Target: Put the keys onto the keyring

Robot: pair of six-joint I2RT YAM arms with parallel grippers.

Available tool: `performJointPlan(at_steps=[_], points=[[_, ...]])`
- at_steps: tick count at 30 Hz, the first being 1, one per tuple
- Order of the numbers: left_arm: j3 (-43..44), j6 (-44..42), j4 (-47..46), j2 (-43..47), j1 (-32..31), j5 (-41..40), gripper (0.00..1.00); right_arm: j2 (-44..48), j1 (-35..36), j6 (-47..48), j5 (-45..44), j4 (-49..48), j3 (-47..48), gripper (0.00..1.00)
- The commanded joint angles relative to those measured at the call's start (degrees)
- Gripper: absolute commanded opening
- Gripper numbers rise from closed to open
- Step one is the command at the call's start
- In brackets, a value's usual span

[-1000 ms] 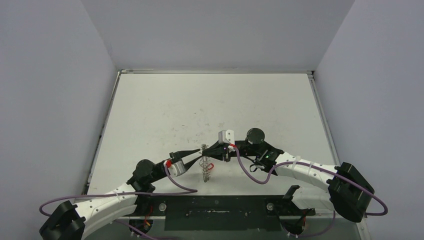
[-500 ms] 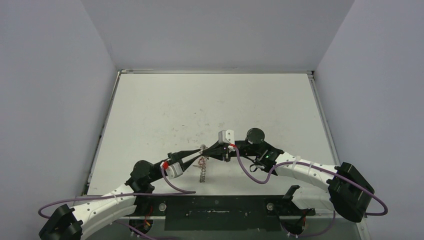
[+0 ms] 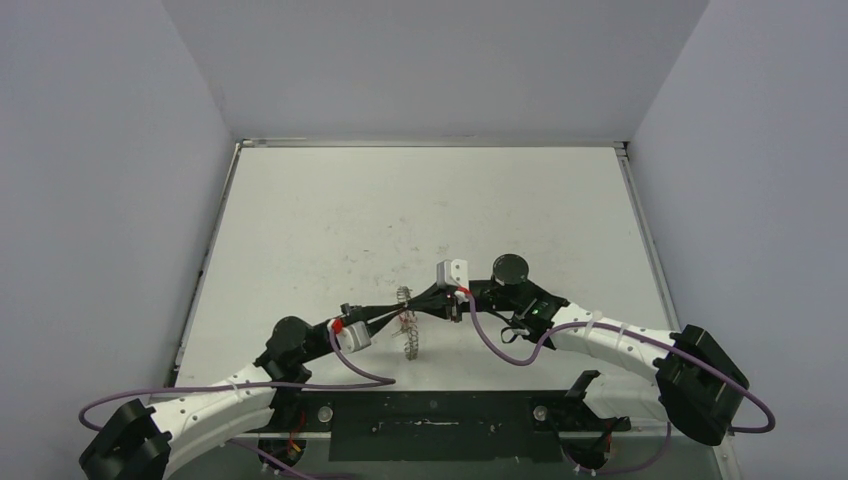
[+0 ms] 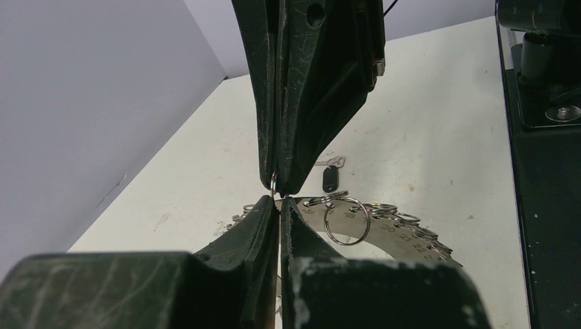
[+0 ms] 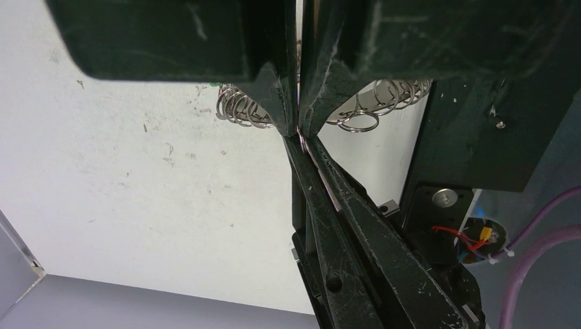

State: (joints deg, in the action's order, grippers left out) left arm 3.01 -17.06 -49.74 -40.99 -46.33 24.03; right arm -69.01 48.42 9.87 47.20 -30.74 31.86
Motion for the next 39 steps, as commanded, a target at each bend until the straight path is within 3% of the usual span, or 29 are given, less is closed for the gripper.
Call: performJointPlan(at_steps=[1, 9, 18, 21, 27, 36, 39], points=[[3.4, 1.5, -2.5, 1.1, 0.0, 0.4, 0.00, 0.1, 1.1, 1.6, 1.7, -1.3, 3.3, 0.01], [6.1, 3.2, 6.2, 2.5, 0.0, -4.0, 0.00, 0.6, 1.1, 5.9, -0.2, 4.9, 3.3, 0.16], [8.4, 3.1, 9.8, -0.1, -0.1, -4.1, 0.00, 1.8, 1.2, 11.0, -2.2, 12.2, 4.2, 0.19], [9.2, 2.8, 10.4, -1.1, -0.1, -3.6, 0.00, 2.1, 1.2, 11.8, -2.9, 13.3, 4.5, 0.29], [10.1, 2.6, 12.0, -1.5, -0.1, -3.6, 0.00, 3.8, 1.5, 12.4, -5.7, 14.0, 4.1, 0.41], [10.8, 2.7, 13.0, -2.3, -0.2, -2.7, 0.00, 4.2, 3.2, 15.8, -9.4, 18.3, 6.5, 0.41], [10.9, 2.8, 13.1, -2.5, -0.2, -2.4, 0.00, 4.2, 3.5, 17.5, -9.4, 20.6, 7.8, 0.34]])
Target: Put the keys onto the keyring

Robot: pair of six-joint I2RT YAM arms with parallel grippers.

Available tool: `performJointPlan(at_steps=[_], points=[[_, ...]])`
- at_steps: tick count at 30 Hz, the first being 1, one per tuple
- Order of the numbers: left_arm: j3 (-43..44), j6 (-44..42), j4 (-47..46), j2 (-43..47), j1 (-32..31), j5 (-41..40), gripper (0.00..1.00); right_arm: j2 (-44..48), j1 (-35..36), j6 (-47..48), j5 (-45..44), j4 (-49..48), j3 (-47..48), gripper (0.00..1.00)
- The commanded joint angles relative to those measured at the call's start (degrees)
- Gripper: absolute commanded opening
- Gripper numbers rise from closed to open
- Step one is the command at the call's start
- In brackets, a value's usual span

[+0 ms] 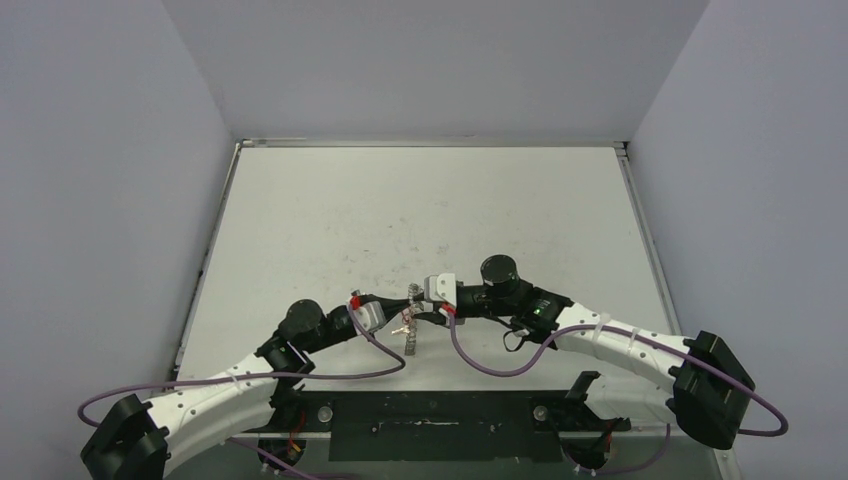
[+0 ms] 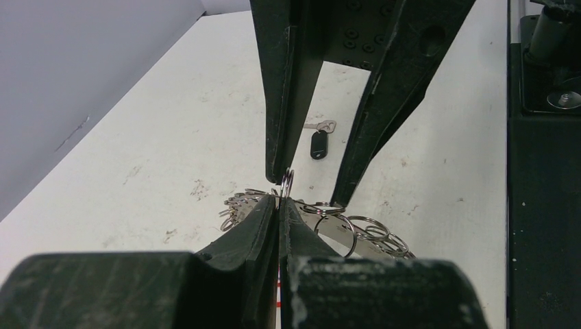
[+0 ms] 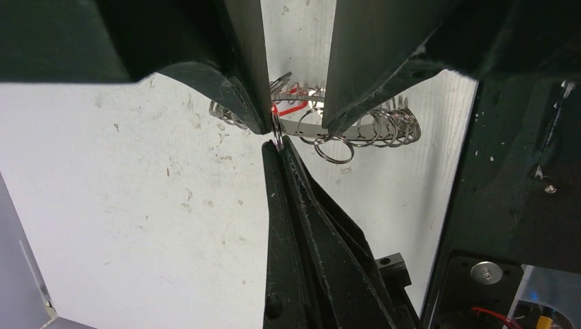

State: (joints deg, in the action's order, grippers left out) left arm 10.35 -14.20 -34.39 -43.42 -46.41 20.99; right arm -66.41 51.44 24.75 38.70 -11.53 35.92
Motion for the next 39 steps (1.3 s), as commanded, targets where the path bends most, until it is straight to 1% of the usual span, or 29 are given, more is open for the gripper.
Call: performJointPlan(at_steps=[1, 5, 9, 11, 14, 17, 20, 23, 25, 29, 32, 34, 39], points=[[3.7, -0.1, -2.2, -0.2, -0.1, 0.7, 0.00, 1.5, 0.4, 3.1, -1.0, 2.4, 4.2, 0.32], [3.9, -0.2, -2.1, -0.8, -0.1, 1.2, 0.00, 1.6, 0.7, 4.0, -1.5, 3.4, 4.9, 0.30], [4.1, -0.2, -2.2, -1.4, -0.1, 1.4, 0.00, 1.6, 0.7, 4.4, -1.9, 3.8, 5.2, 0.31], [4.2, -0.3, -2.2, -1.6, -0.2, 1.3, 0.00, 1.9, 0.7, 4.0, -2.3, 3.6, 5.1, 0.34], [4.2, -0.3, -1.9, -1.4, -0.2, 0.7, 0.00, 3.6, 0.5, 0.9, -4.2, 0.6, 3.7, 0.47], [4.0, -0.5, -1.5, -1.2, -0.2, 0.5, 0.00, 5.8, -0.8, -4.6, -6.4, -3.1, 2.3, 0.65], [3.7, -0.4, -1.4, -1.0, -0.3, 0.4, 0.00, 7.6, -3.9, -13.1, -9.9, -7.0, 0.8, 0.86], [3.5, -0.3, -1.4, -0.6, -0.3, 0.3, 0.00, 9.3, -7.5, -20.6, -14.3, -9.4, -0.9, 0.99], [3.3, -0.2, -1.4, -0.4, -0.4, 0.2, 0.00, 10.4, -9.3, -23.7, -18.7, -8.2, -1.4, 1.00], [3.2, -0.1, -1.0, 0.1, -0.4, -0.2, 0.00, 12.7, -10.5, -29.3, -29.8, -1.6, -1.2, 1.00], [2.9, 0.0, -0.9, 0.2, -0.4, -0.5, 0.00, 15.4, -10.9, -35.4, -41.3, 6.1, -1.0, 1.00], [2.8, 0.1, -0.9, 0.4, -0.4, -0.7, 0.00, 17.5, -11.3, -39.2, -47.1, 11.9, -0.9, 1.00], [2.7, 0.3, -0.8, 0.5, -0.6, -1.0, 0.00, 21.4, -12.0, -49.4, -56.4, 26.3, -2.0, 1.00]])
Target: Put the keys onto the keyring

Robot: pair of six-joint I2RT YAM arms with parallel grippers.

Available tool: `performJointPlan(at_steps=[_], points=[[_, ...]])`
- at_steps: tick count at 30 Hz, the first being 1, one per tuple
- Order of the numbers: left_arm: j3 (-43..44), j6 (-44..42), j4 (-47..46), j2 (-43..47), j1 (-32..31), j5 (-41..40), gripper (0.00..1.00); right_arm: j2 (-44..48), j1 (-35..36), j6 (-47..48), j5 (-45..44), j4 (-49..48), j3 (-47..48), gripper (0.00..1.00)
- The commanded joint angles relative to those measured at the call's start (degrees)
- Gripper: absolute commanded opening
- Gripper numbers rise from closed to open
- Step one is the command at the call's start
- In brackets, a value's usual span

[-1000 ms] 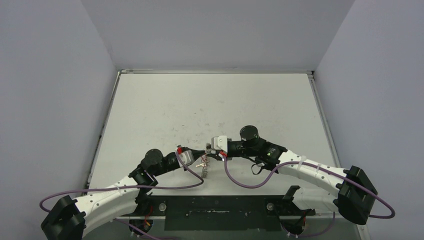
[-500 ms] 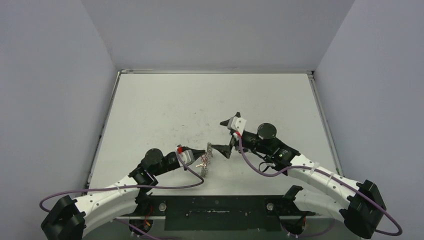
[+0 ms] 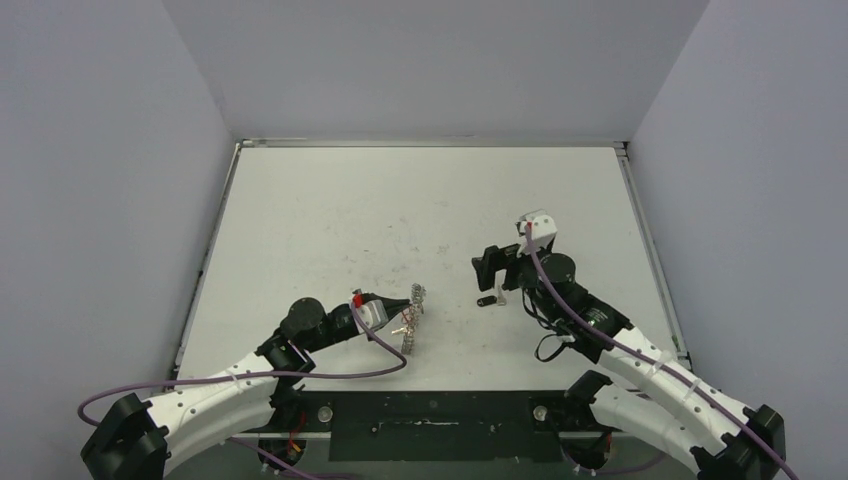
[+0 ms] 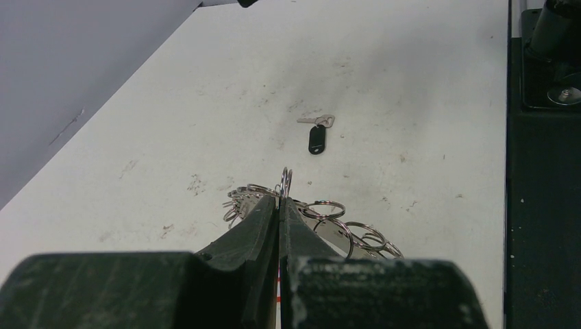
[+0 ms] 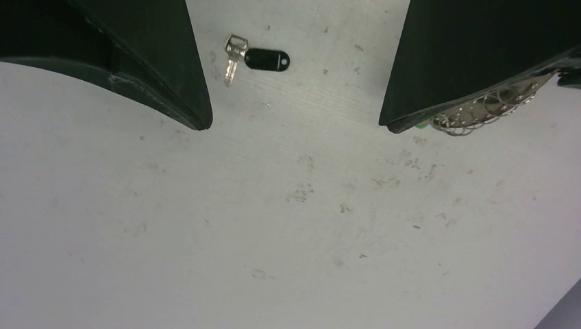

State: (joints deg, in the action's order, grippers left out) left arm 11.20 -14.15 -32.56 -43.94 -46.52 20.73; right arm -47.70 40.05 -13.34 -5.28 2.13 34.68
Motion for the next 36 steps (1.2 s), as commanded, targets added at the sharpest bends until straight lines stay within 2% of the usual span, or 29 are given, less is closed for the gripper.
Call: performJointPlan(at_steps=[1, 5, 8, 11, 19, 24, 27, 36], points=[[1.9, 0.3, -2.7, 1.0, -0.5, -0.8, 0.00, 3.0, -0.6, -13.8, -13.4, 14.9, -1.2, 1.00], [1.9, 0.3, -2.7, 0.8, -0.4, -0.7, 0.00, 2.3, -0.8, -19.3, -12.8, 21.0, -2.6, 0.91], [2.0, 0.5, -2.7, 0.6, -0.5, -0.6, 0.00, 0.0, -1.5, -21.2, -11.3, 21.9, -3.4, 0.88], [2.1, 0.5, -2.6, 0.5, -0.5, -0.4, 0.00, -4.1, -3.7, -21.4, -7.6, 21.1, -3.5, 0.80], [2.1, 0.7, -2.2, 1.0, -0.5, -0.3, 0.00, -16.7, -17.4, -17.9, 17.7, 9.8, -4.6, 0.64], [2.2, 0.6, -2.1, 0.7, -0.7, -0.3, 0.00, -26.4, -23.3, -15.1, 29.1, 5.1, -2.5, 0.44], [2.2, 0.3, -2.1, 0.5, -0.8, -0.2, 0.00, -31.1, -25.3, -13.8, 32.6, 3.9, -1.0, 0.30], [2.2, 0.0, -2.3, 0.2, -0.9, -0.3, 0.00, -35.1, -27.0, -12.1, 35.1, 2.1, 0.5, 0.33]])
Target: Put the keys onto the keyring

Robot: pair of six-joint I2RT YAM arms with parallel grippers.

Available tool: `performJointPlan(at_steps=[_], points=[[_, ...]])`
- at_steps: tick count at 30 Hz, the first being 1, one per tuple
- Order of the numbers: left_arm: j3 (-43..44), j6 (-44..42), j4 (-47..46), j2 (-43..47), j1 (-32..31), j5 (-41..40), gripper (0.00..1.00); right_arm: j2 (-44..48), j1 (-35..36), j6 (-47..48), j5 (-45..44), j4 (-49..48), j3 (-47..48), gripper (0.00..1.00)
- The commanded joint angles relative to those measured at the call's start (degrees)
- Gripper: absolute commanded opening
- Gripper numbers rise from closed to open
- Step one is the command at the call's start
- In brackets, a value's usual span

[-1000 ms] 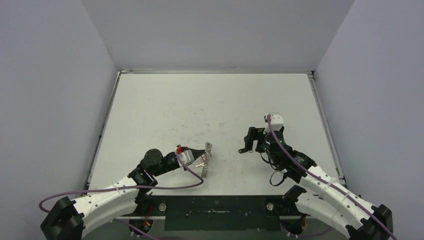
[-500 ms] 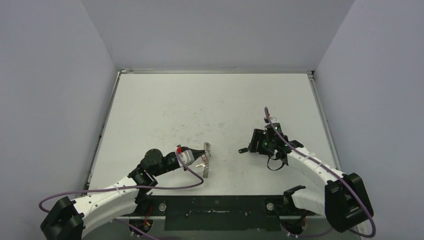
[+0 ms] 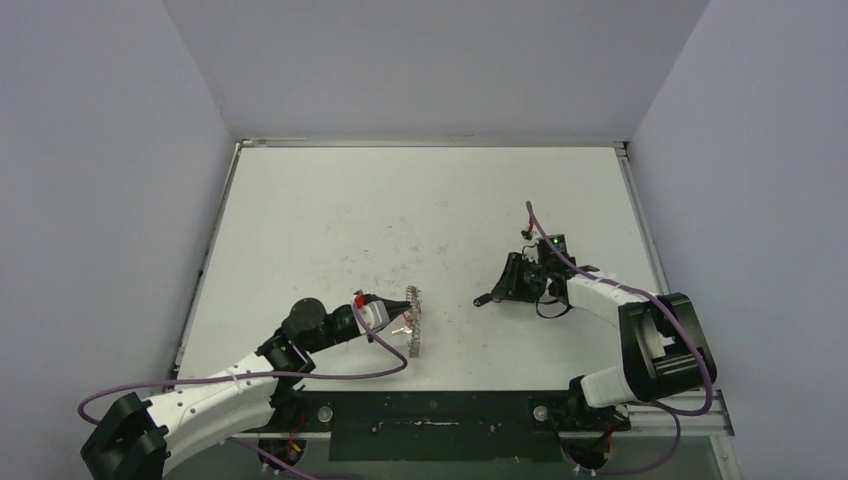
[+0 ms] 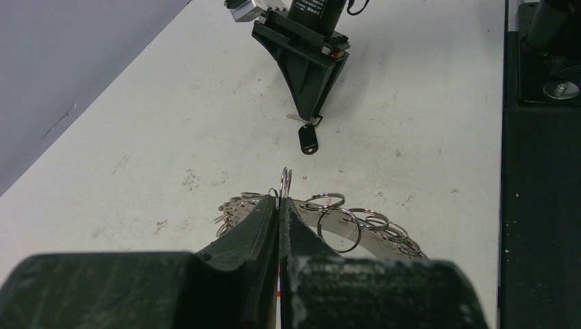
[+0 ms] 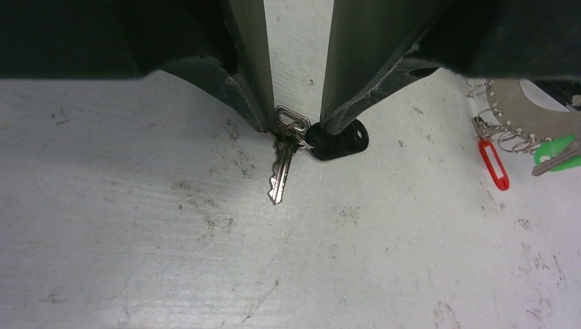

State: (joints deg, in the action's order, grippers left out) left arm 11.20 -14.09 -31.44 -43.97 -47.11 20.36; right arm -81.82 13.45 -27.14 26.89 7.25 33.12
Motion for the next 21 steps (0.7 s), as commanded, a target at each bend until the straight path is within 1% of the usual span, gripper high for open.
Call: performJointPlan(at_steps=[1, 4, 8, 10, 12, 14, 21], points=[[2.2, -0.1, -3.4, 0.1, -0.3, 0.0, 0.00, -1.1, -0.4, 1.7, 3.2, -3.1, 2.1, 0.32], [2.2, -0.1, -3.5, 0.0, -0.3, 0.1, 0.00, -0.6, -0.4, 2.1, 3.5, -3.0, 2.2, 0.28], [2.2, 0.0, -3.7, -0.2, -0.3, 0.1, 0.00, 1.3, -0.4, 3.3, 2.3, -1.5, 2.5, 0.18], [2.1, 0.0, -3.8, -0.2, -0.3, 0.1, 0.00, 3.0, -0.4, 4.2, 0.8, -0.3, 2.8, 0.17], [2.1, 0.1, -3.8, -0.1, -0.3, 0.1, 0.00, 4.4, -0.4, 5.0, -0.4, 0.6, 3.2, 0.18], [2.0, 0.1, -3.8, -0.1, -0.3, 0.1, 0.00, 4.6, -0.3, 5.8, -0.9, 1.1, 3.7, 0.23], [2.0, 0.1, -3.8, 0.1, -0.3, 0.0, 0.00, -0.9, -0.2, 5.4, 1.9, -0.5, 5.8, 0.31]])
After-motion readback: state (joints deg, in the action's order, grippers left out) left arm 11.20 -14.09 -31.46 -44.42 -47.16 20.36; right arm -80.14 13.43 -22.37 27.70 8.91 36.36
